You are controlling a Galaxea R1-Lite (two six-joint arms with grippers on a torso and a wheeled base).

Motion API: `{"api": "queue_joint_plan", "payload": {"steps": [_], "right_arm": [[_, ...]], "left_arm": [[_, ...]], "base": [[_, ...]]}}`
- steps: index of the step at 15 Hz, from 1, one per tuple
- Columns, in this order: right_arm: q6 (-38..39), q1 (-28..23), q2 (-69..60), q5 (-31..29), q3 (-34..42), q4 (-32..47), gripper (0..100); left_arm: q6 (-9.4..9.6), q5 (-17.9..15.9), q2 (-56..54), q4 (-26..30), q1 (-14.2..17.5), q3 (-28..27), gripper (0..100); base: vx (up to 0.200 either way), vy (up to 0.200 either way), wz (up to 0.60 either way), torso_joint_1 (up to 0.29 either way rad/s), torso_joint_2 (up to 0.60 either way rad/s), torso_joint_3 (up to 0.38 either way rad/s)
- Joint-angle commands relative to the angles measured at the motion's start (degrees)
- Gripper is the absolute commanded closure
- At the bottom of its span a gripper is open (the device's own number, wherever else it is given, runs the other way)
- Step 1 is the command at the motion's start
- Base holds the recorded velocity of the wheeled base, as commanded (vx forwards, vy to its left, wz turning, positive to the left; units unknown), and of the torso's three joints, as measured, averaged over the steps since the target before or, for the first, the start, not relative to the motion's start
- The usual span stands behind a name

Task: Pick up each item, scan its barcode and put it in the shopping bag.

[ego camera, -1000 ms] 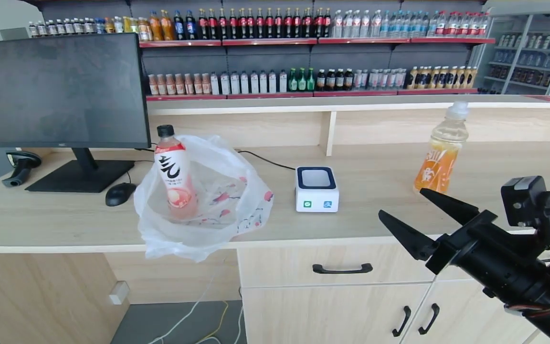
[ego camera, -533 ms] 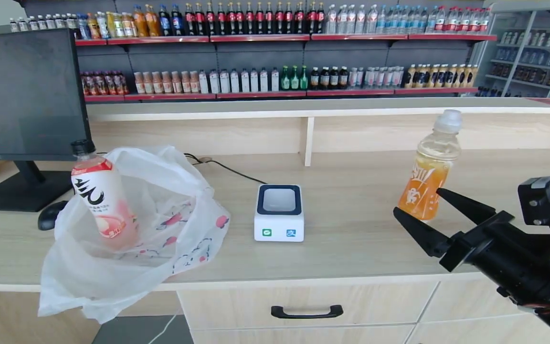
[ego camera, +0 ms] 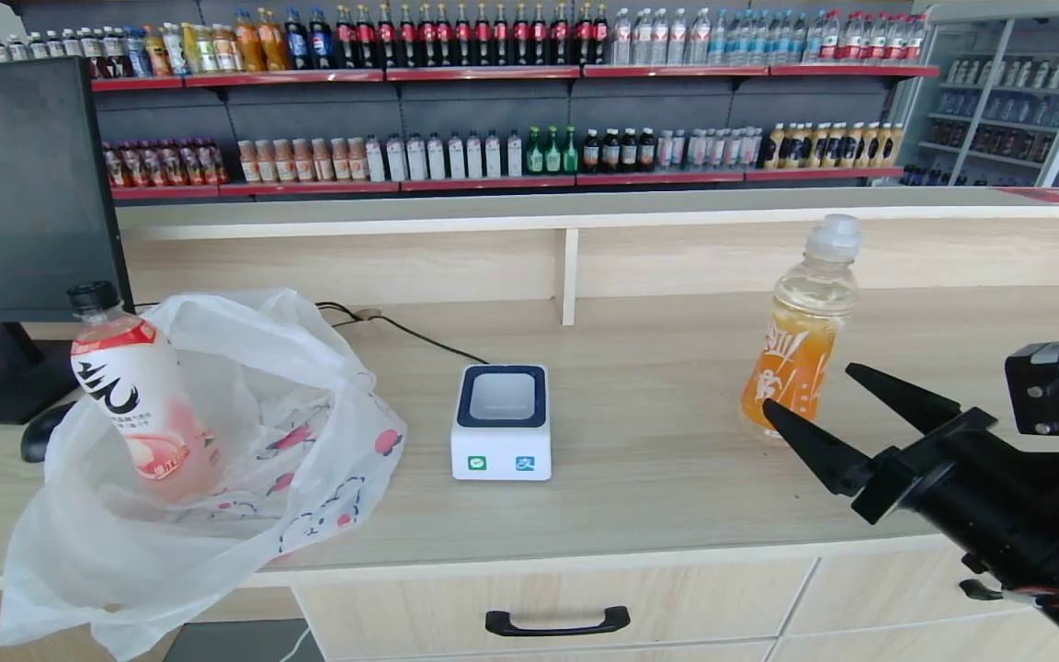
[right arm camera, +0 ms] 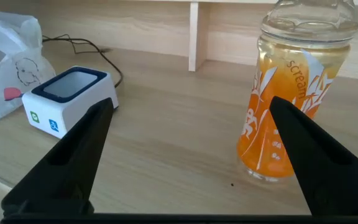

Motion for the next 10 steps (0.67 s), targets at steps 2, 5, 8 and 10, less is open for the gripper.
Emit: {"api": "queue_joint_plan", "payload": {"steps": [2, 5, 8, 10], "right_arm": [[0.16, -0.04, 0.08, 0.02, 0.42, -0.06, 0], [1.04, -0.22, -0.01, 0.02, 1.21, -0.06, 0], [1.57, -2.06, -0.19, 0.02, 1.30, -0.06, 0], [2.01, -2.06, -0.36, 0.02, 1.91, -0.06, 0]], "left_arm": [[-0.04, 0.01, -0.02, 0.00, 0.00, 0.00, 0], [-0.04, 0.01, -0.02, 0.00, 0.00, 0.00, 0], [-0.04, 0.01, -0.02, 0.00, 0.00, 0.00, 0], [-0.04, 0.01, -0.02, 0.00, 0.00, 0.00, 0]], "base": [[0.000, 0.000, 0.00, 0.000, 0.00, 0.000], [0.000, 0.000, 0.00, 0.000, 0.00, 0.000], [0.000, 0.000, 0.00, 0.000, 0.00, 0.000], [0.000, 0.000, -0.60, 0.000, 0.00, 0.009]]}}
